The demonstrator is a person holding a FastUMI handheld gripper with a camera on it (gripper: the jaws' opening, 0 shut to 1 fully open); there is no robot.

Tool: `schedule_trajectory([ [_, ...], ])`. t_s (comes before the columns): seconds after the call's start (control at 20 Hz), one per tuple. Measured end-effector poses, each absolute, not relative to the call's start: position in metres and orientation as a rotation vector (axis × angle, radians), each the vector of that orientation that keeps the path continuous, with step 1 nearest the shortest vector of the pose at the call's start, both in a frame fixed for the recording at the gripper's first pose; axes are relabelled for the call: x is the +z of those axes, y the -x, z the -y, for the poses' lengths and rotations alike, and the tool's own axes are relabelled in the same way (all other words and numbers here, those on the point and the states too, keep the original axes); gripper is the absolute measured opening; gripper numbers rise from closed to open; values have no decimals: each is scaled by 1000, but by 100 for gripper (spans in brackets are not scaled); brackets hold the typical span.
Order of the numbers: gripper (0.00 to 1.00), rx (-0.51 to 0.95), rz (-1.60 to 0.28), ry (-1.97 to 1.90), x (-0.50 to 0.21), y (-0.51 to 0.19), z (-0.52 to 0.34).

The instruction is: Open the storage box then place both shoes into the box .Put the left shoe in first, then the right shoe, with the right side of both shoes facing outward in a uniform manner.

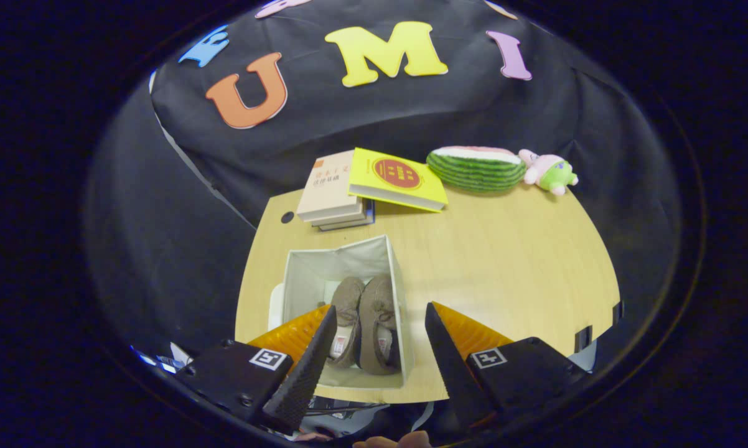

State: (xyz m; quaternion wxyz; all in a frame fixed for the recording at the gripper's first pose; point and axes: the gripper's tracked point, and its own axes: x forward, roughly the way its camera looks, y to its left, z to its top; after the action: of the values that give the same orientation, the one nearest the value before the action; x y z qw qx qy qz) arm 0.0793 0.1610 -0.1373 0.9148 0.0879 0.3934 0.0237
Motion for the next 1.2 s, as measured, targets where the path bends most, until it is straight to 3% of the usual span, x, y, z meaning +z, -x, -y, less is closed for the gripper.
schedule_trajectory([
  [0.6,100,-82,-248,-71,30,-61,-81],
  [1.2,100,-121,-105,-81,33,-36,-48],
])
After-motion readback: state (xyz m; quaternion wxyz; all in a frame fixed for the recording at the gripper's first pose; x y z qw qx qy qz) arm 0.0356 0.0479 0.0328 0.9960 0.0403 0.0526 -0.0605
